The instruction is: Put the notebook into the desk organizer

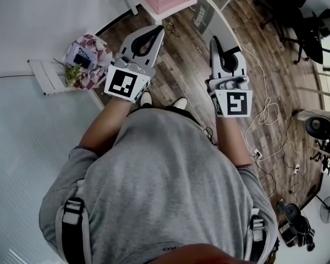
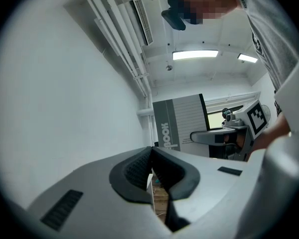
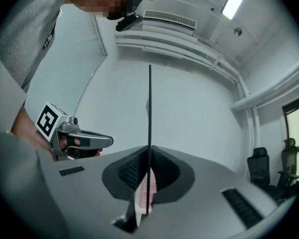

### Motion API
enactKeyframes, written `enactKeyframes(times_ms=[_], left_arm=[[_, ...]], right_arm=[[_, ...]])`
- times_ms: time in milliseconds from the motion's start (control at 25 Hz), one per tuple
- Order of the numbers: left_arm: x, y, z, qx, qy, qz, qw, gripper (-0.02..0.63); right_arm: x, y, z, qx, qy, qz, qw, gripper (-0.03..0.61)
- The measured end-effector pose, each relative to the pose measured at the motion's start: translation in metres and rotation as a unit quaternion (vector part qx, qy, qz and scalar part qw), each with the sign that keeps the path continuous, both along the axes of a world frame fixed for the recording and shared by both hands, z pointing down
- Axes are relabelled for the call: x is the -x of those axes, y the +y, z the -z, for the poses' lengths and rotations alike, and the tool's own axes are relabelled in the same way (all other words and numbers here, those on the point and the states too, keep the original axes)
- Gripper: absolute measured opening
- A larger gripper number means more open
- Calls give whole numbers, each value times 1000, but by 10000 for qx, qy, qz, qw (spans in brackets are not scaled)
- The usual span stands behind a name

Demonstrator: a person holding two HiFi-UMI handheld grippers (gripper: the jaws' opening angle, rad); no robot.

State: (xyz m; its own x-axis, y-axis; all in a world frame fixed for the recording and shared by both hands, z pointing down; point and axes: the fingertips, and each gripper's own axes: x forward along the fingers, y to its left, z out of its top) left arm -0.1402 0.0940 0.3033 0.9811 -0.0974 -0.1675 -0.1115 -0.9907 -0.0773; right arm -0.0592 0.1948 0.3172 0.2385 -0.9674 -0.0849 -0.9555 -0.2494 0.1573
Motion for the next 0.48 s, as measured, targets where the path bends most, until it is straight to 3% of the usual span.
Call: enactKeyframes(times_ms=[160, 480], left_arm=[[-13, 14, 1, -29, -7, 47, 10000, 18], [-37, 44, 0, -70, -47, 201, 9998, 19]], right_arm=[[-12, 13, -5, 52, -16, 75, 10000, 15], [-35, 34, 11, -344, -153, 207, 9991, 15]])
